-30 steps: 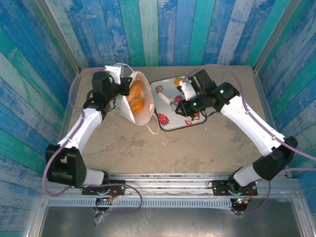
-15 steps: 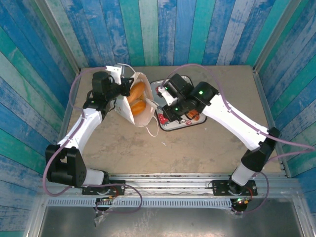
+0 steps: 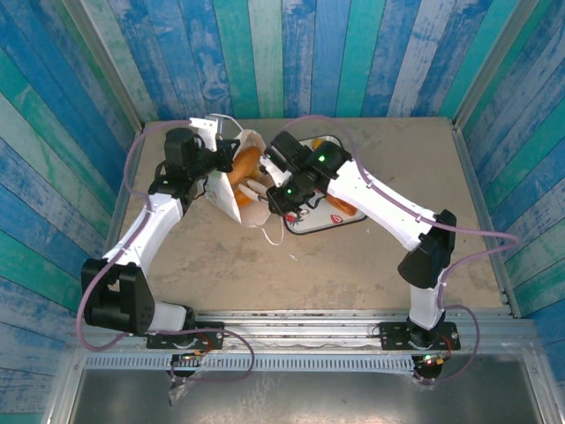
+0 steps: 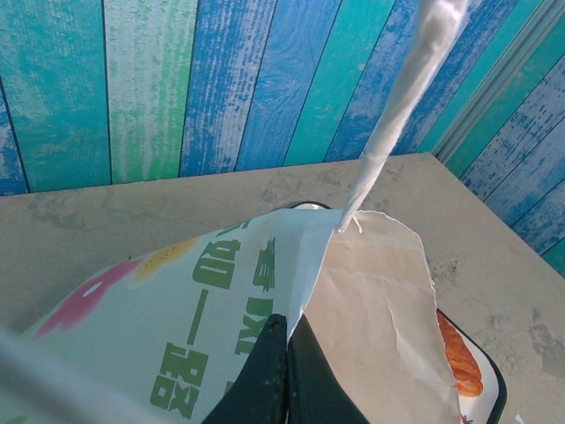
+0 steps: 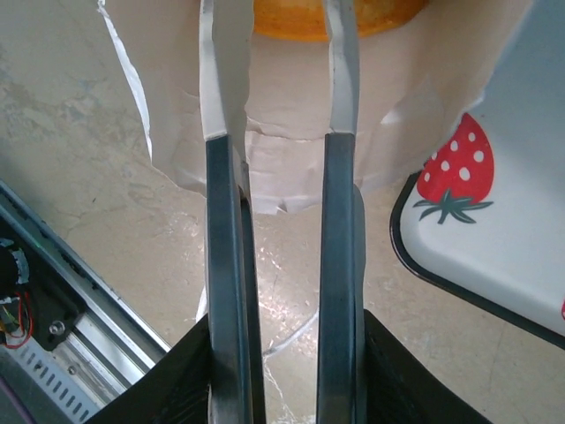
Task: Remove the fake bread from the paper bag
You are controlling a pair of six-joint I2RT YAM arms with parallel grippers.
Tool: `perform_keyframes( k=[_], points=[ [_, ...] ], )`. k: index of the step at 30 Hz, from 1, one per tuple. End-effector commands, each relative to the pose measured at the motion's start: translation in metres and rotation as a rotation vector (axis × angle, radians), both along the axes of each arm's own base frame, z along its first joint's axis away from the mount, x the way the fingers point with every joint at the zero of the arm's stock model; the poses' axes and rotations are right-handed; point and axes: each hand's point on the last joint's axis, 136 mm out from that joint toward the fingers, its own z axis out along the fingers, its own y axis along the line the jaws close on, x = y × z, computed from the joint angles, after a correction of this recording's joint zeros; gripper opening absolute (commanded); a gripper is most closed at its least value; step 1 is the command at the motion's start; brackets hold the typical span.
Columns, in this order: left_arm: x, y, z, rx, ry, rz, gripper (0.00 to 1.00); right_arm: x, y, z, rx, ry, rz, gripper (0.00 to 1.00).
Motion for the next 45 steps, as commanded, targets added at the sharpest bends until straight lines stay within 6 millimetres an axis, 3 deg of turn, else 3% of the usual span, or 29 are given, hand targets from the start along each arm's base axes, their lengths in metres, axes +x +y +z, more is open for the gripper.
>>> perform_keyframes(
  k=[1, 8, 16, 21, 35, 41, 45],
  points=[
    [-0.006, -0.005, 0.026, -0.013, -0.081, -0.037, 0.01, 0.004, 0.008, -0.001, 0.018, 0.019, -0.007, 0.41],
    [-0.011, -0.010, 0.023, 0.001, -0.093, -0.081, 0.00, 0.022, 0.006, -0.001, 0.044, 0.032, -0.068, 0.42],
    [-0.010, -0.011, 0.020, -0.006, -0.093, -0.088, 0.00, 0.040, 0.015, 0.006, 0.189, 0.084, -0.138, 0.53],
    [-0.009, -0.011, 0.021, -0.008, -0.092, -0.084, 0.00, 0.044, 0.023, 0.000, 0.208, 0.118, -0.144, 0.57],
    [-0.010, -0.011, 0.019, -0.015, -0.090, -0.085, 0.00, 0.057, 0.026, -0.022, 0.189, 0.166, -0.193, 0.58],
    [-0.011, -0.013, 0.019, -0.018, -0.088, -0.094, 0.00, 0.065, 0.037, -0.024, 0.211, 0.174, -0.189, 0.57],
    [-0.013, -0.013, 0.021, -0.018, -0.094, -0.098, 0.00, 0.071, 0.037, -0.029, 0.190, 0.162, -0.205, 0.50]
  ],
)
